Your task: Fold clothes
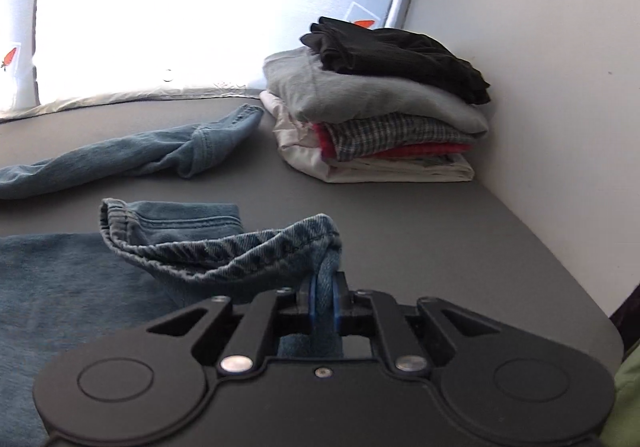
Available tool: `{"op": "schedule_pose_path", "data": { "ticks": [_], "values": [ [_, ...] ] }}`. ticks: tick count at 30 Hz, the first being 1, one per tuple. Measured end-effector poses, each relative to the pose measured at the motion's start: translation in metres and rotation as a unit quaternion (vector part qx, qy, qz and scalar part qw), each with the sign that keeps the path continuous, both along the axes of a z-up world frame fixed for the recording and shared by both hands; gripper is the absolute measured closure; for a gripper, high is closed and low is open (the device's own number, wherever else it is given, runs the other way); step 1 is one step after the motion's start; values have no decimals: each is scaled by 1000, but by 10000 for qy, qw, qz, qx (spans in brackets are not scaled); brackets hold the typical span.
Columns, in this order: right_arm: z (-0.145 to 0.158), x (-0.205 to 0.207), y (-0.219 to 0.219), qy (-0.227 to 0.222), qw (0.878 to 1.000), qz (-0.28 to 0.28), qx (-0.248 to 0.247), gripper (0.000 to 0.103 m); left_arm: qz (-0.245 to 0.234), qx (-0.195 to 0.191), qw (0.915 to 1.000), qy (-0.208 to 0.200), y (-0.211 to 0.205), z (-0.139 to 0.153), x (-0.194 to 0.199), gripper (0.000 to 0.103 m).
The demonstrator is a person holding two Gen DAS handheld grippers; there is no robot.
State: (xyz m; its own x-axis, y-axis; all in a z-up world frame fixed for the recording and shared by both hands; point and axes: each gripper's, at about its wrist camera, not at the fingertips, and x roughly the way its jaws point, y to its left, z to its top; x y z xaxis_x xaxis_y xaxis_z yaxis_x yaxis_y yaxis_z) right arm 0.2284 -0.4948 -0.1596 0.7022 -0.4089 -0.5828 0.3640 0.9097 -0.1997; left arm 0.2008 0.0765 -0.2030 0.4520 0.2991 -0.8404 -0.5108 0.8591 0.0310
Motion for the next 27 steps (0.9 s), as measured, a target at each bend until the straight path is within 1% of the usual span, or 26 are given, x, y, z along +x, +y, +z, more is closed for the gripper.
{"op": "schedule_pose_path", "data": {
  "ticks": [3, 4, 6, 8, 12, 14, 15, 16, 17, 18, 19, 20, 21, 23, 24, 25, 27],
  "values": [
    [-10, -13, -42, 123, 9976, -673, 104, 95, 19, 1, 10000, -4, 0, 0, 0, 0],
    [-11, -14, -55, 160, 9959, -856, 254, 95, 22, -2, 10000, 0, 0, 0, 0, 0],
    [-19, -18, -72, 155, 9904, -1146, 751, 95, 23, -4, 10000, 4, 1, 0, 0, 0],
    [-29, -20, -80, 209, 9818, -1459, 1202, 94, 23, -2, 10000, 3, 1, 0, 0, 0],
    [-32, -15, -66, 359, 9796, -1700, 1012, 89, 26, 1, 10000, -3, 1, -1, -1, 0],
    [-27, -14, -55, 355, 9821, -1675, 792, 88, 25, 4, 10000, -11, 1, -1, -1, 0],
    [-23, -16, -49, 325, 9829, -1692, 643, 80, 24, 5, 10000, -16, 1, -1, -1, 0],
    [-20, -17, -43, 277, 9837, -1702, 508, 69, 25, 6, 10000, -18, 1, -1, -1, 0],
    [-15, -19, -38, 175, 9846, -1688, 415, 63, 28, 6, 10000, -20, 1, -1, -2, 0],
    [-10, -22, -33, 72, 9853, -1672, 334, 54, 33, 4, 10000, -19, 1, -1, -2, 0],
    [-5, -25, -27, -30, 9858, -1651, 297, 48, 39, 2, 10000, -16, 2, -1, -2, 0],
    [-1, -27, -21, -123, 9859, -1641, 291, 48, 46, -3, 10000, -10, 2, -1, -2, 0],
    [3, -30, -16, -236, 9859, -1606, 402, 48, 54, -9, 10000, -3, 2, -1, -2, 0],
    [7, -33, -10, -432, 9836, -1381, 1076, 48, 76, -18, 10000, 11, 2, -1, -1, 0],
    [8, -33, -5, -487, 9820, -1247, 1335, 50, 91, -21, 10000, 15, 3, -1, -1, 0],
    [5, -30, 5, -408, 9843, -1054, 1355, 52, 108, -21, 9999, 18, 3, -1, -1, 0],
    [0, -22, 25, -248, 9877, -668, 1392, 52, 141, -16, 9999, 15, 2, -1, 0, 0]
  ]
}}
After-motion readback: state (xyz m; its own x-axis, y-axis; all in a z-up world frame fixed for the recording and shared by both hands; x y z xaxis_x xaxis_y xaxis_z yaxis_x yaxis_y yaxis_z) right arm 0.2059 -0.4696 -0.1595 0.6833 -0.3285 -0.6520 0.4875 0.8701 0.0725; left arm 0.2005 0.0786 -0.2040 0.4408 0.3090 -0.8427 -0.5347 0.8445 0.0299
